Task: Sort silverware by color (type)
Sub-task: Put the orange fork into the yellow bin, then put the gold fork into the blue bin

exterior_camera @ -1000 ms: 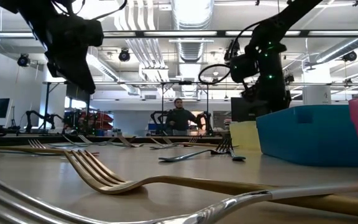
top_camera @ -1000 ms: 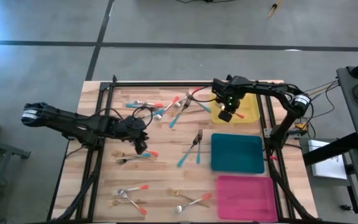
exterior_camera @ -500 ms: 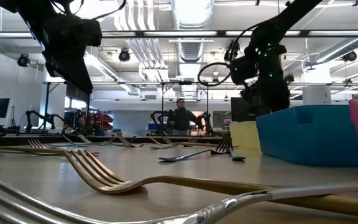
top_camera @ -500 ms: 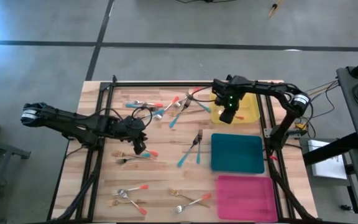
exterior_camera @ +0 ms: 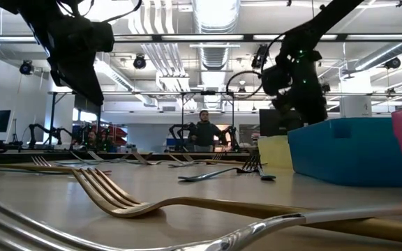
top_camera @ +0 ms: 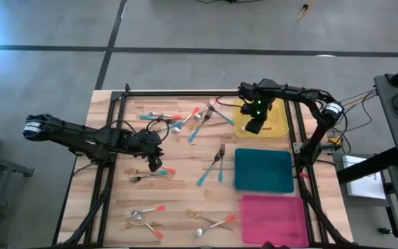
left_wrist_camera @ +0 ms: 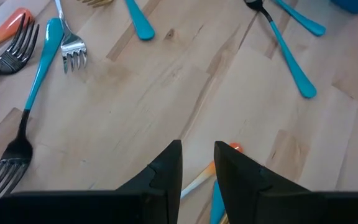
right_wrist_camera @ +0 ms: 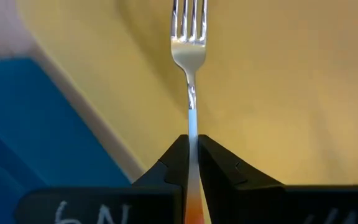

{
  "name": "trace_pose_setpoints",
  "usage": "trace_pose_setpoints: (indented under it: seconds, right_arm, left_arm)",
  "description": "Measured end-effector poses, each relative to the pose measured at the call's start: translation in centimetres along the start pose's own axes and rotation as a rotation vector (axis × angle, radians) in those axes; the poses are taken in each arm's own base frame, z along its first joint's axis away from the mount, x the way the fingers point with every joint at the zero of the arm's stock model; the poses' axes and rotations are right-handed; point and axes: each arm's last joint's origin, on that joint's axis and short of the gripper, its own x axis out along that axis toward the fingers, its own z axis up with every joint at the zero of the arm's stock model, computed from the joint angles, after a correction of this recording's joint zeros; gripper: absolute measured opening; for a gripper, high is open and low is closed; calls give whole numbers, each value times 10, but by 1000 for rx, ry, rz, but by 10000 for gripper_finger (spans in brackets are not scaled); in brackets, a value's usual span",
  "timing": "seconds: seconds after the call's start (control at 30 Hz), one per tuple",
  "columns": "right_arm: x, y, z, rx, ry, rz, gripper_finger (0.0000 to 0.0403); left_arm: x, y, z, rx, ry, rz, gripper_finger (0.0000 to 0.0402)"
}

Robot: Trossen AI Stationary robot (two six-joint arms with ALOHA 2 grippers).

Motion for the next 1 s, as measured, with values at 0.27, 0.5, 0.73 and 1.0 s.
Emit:
trace_pose_setpoints:
  seconds: [0.27, 0.5, 0.73, 1.0]
  right_arm:
    - [-34, 6, 8, -38, -203, 35, 24]
    - [-67, 8, 17, 108, -315, 36, 24]
    - [-96, 14, 24, 167, -421, 39, 22]
    - [-105, 27, 28, 176, -467, 54, 22]
  left_arm:
    - [-1, 5, 4, 8, -128, 188, 78]
    - [-1, 5, 5, 5, -151, 202, 78]
    - [-1, 2, 10, -16, -198, 172, 78]
    - [-2, -1, 15, -38, -247, 139, 78]
